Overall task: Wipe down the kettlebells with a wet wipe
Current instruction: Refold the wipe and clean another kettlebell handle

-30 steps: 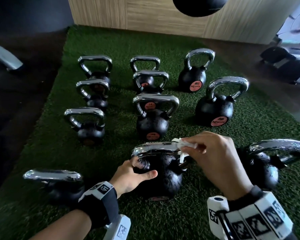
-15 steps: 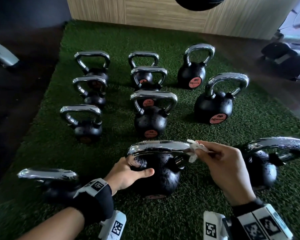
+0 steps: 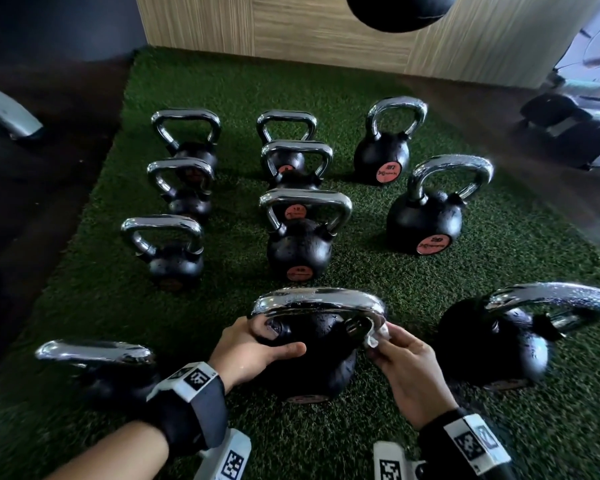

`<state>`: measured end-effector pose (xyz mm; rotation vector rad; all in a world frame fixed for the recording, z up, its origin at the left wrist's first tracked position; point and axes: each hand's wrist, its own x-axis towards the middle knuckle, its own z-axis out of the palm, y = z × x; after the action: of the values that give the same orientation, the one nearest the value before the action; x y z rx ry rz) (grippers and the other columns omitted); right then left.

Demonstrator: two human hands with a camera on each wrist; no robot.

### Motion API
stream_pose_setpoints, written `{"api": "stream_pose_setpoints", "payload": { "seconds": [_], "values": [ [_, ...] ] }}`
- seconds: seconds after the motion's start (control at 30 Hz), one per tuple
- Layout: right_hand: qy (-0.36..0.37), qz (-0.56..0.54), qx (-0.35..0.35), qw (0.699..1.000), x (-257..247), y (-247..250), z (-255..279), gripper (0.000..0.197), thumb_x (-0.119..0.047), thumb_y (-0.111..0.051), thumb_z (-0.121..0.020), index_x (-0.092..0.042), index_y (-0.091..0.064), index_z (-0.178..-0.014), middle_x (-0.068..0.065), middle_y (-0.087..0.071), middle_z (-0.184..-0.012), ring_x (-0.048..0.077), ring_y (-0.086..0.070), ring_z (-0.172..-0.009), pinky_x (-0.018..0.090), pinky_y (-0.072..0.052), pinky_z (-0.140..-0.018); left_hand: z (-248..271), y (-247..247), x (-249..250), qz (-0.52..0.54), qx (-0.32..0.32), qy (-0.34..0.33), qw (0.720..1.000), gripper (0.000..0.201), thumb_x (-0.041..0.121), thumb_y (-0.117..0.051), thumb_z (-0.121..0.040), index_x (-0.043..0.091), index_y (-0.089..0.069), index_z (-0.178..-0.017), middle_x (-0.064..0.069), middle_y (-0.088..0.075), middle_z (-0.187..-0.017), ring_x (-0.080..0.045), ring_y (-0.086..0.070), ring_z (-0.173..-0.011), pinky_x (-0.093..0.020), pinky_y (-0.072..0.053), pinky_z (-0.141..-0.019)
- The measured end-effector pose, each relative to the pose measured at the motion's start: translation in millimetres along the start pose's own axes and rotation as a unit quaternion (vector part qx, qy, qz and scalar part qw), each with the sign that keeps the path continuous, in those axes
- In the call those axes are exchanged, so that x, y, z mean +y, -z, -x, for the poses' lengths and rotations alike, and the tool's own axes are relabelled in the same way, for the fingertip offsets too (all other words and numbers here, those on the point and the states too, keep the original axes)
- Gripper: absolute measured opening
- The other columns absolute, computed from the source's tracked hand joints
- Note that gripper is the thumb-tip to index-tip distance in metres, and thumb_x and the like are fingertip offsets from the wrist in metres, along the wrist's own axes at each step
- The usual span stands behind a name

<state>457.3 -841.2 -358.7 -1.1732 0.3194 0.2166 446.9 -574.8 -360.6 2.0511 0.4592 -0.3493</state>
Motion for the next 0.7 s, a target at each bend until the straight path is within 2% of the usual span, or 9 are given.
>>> {"api": "stream_pose_setpoints", "payload": {
  "seconds": [0.07, 0.13, 0.2, 0.3, 0.37, 0.43, 0.5, 0.57, 0.7],
  "values": [
    [0.002, 0.036, 0.002, 0.999, -4, -1, 1, 0.033, -0.007, -0.072, -0.074, 0.003, -0.075, -0.105, 0.015, -0.077, -0.096, 0.019, -0.073, -0.085, 0.03, -0.061, -0.076, 3, 5, -1, -0.011, -0.025, -0.001, 1.0, 0.075, 0.069, -0.092, -0.035, 0.03, -0.068, -0.094, 0.015, -0.07, -0.1, -0.001, -0.066, -0.093, -0.016, -0.05, -0.075],
    [0.034, 0.116, 0.031, 0.992, -18, 1, 6, 0.03, -0.007, -0.074, -0.077, -0.003, -0.076, -0.107, 0.014, -0.078, -0.099, 0.025, -0.074, -0.095, 0.043, -0.057, -0.092, 5, 19, 0, -0.046, -0.098, -0.03, 0.994, 0.061, 0.041, -0.098, -0.052, 0.026, -0.067, -0.101, 0.009, -0.073, -0.107, -0.01, -0.069, -0.101, -0.028, -0.055, -0.089],
    [0.081, 0.161, 0.061, 0.982, -39, -1, 17, 0.027, -0.008, -0.076, -0.078, -0.012, -0.078, -0.105, 0.009, -0.079, -0.101, 0.027, -0.074, -0.1, 0.049, -0.054, -0.097, 8, 41, 8, -0.145, -0.138, -0.066, 0.978, 0.05, 0.009, -0.086, -0.072, 0.025, -0.064, -0.114, -0.002, -0.073, -0.114, -0.021, -0.069, -0.107, -0.033, -0.056, -0.093],
    [0.171, 0.162, 0.044, 0.971, -70, -15, 40, 0.032, -0.012, -0.078, -0.077, -0.019, -0.078, -0.108, 0.008, -0.079, -0.101, 0.028, -0.075, -0.095, 0.05, -0.056, -0.094, 16, 76, 37, -0.256, -0.032, -0.134, 0.957, 0.064, -0.008, -0.056, -0.088, 0.038, -0.061, -0.131, 0.001, -0.072, -0.116, -0.01, -0.072, -0.1, -0.032, -0.061, -0.08],
    [0.237, 0.187, 0.001, 0.953, -88, -31, 55, 0.033, -0.02, -0.079, -0.08, -0.025, -0.076, -0.112, 0.006, -0.079, -0.1, 0.027, -0.075, -0.091, 0.046, -0.055, -0.091, 28, 93, 68, -0.228, 0.097, -0.22, 0.943, 0.056, -0.002, -0.054, -0.095, 0.04, -0.064, -0.13, 0.006, -0.074, -0.113, -0.007, -0.074, -0.092, -0.03, -0.062, -0.075],
    [0.29, 0.214, -0.037, 0.932, -102, -48, 68, 0.036, -0.023, -0.08, -0.08, -0.029, -0.074, -0.114, 0.001, -0.079, -0.099, 0.025, -0.075, -0.088, 0.038, -0.056, -0.086, 41, 99, 99, -0.094, 0.123, -0.291, 0.944, 0.034, 0.016, -0.062, -0.099, 0.038, -0.07, -0.123, 0.013, -0.076, -0.107, -0.006, -0.075, -0.087, -0.027, -0.062, -0.073],
    [0.336, 0.234, -0.058, 0.911, -111, -63, 77, 0.038, -0.021, -0.083, -0.076, -0.032, -0.073, -0.111, -0.004, -0.077, -0.099, 0.014, -0.075, -0.088, 0.021, -0.058, -0.079, 58, 92, 124, 0.083, 0.001, -0.285, 0.955, 0.026, 0.03, -0.067, -0.095, 0.03, -0.073, -0.121, 0.007, -0.077, -0.111, -0.008, -0.075, -0.097, -0.024, -0.062, -0.079],
    [0.357, 0.273, -0.068, 0.89, -114, -74, 83, 0.037, -0.023, -0.085, -0.072, -0.034, -0.072, -0.105, -0.008, -0.077, -0.097, 0.007, -0.074, -0.084, 0.013, -0.056, -0.072, 72, 79, 136, 0.189, -0.119, -0.23, 0.947, 0.039, 0.045, -0.069, -0.086, 0.025, -0.075, -0.119, 0.001, -0.077, -0.115, -0.014, -0.074, -0.105, -0.025, -0.061, -0.082],
    [0.37, 0.31, -0.068, 0.873, -108, -84, 85, 0.039, -0.018, -0.088, -0.068, -0.033, -0.066, -0.096, -0.013, -0.076, -0.089, 0.003, -0.07, -0.08, 0.008, -0.047, -0.066, 83, 58, 132, 0.219, -0.212, -0.201, 0.931, 0.04, 0.051, -0.068, -0.086, 0.024, -0.078, -0.114, -0.002, -0.076, -0.116, -0.018, -0.074, -0.106, -0.025, -0.06, -0.083]
  ]
}}
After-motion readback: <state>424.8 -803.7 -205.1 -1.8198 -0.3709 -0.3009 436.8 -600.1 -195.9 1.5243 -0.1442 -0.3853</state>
